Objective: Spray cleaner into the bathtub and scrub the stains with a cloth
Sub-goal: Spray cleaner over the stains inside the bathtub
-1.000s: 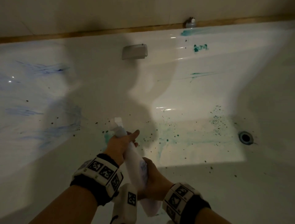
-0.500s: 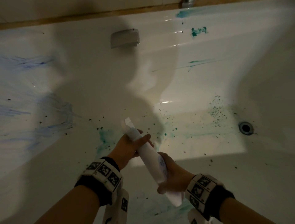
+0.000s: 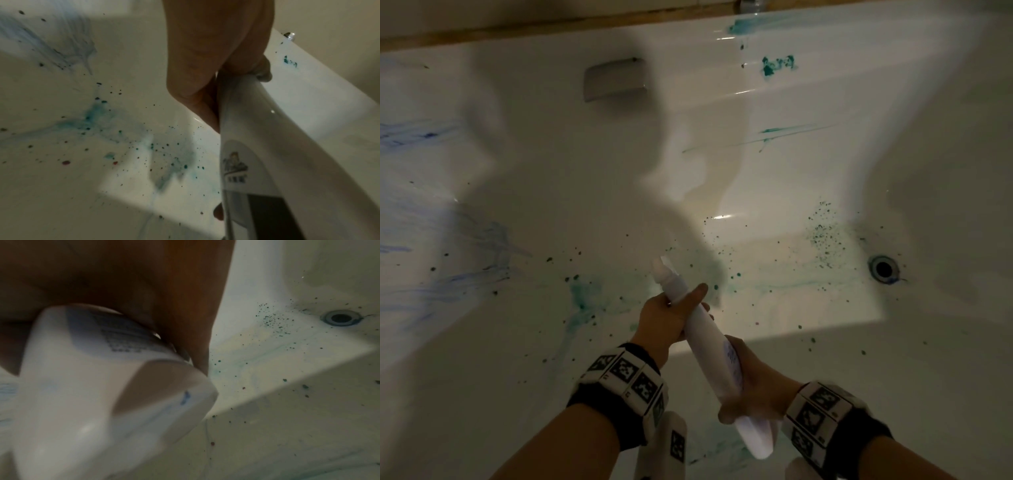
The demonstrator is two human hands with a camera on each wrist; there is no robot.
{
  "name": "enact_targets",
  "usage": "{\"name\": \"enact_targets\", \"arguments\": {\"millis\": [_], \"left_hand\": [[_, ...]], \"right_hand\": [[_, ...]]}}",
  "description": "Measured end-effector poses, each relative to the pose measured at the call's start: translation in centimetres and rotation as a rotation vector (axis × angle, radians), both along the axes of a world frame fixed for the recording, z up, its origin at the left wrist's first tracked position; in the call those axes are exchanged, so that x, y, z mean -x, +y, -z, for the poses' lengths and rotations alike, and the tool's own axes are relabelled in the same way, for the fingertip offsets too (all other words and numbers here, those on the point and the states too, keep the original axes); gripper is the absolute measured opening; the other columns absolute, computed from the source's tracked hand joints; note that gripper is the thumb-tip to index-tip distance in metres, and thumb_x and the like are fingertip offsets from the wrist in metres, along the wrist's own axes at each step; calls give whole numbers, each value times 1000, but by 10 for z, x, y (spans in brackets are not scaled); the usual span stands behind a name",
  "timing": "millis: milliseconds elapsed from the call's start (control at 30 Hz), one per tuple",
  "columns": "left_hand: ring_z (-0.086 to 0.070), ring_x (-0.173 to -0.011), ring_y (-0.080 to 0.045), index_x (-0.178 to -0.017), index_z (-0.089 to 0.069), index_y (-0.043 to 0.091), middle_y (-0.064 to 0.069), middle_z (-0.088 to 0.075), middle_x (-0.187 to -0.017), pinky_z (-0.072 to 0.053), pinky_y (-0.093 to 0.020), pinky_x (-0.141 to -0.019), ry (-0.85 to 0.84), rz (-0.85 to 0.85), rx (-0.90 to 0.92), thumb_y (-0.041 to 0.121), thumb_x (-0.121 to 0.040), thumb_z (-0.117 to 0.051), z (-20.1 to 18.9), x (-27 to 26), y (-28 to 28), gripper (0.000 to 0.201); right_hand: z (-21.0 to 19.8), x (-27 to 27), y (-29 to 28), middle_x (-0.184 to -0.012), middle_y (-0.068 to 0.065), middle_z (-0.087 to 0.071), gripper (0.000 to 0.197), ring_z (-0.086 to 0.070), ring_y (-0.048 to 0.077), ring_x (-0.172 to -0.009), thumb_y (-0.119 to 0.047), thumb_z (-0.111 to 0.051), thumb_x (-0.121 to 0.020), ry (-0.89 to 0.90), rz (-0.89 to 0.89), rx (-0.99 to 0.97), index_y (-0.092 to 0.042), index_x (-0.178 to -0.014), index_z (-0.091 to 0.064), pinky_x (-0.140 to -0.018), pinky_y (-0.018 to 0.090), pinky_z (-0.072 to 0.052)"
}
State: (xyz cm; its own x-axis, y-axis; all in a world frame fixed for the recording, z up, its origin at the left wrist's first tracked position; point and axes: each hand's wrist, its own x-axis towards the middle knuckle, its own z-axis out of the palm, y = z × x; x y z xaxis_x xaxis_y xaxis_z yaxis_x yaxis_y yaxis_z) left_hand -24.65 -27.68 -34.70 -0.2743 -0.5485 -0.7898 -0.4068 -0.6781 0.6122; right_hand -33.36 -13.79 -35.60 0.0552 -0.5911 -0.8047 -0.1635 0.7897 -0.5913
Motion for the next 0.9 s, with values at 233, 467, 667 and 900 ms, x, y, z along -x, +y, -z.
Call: {"name": "enact_targets", "arguments": {"millis": [233,467,667,900], "left_hand": [[-68,-75,-25,-95,-60,5,-15,-71,-86,-59,-34,-66,40,55,-30,26,-72,-75,-4,-1,3,35],[-69,-82,-22,-101,-60,9,-12,-70,-94,-58,-34,-67,18,115,21,33,-68,-78,-7,-1,17,45],[-60,-106,-21,-119,-57,19,-4,-62,-115,-49,-35,-90,35,203,79,55,-70,-64,-15,-5,13,61],[-49,-118,-16,-137,-39,33,3,-45,-124,-40,-28,-89,-208,403,197,54,-80,-57,-12,-50,-3,63]], "right_hand": [[-5,6,6,-133,-7,-36,107,-42,12,-118,-28,-81,-68,-64,-44,-31,-26,-145,-7,-97,30,-39],[-6,-1,-20,-125,10,-55,107,-58,19,-107,-15,-77,-73,-85,223,59,-32,-144,1,-90,32,-51],[-6,-7,-39,-107,14,-65,87,-65,24,-83,-25,-71,-79,188,304,223,-33,-144,-12,-77,36,-55],[-33,2,-44,-115,-17,-52,59,-55,6,-105,-19,-67,-83,25,251,295,-32,-132,-36,-71,-2,-42]]}}
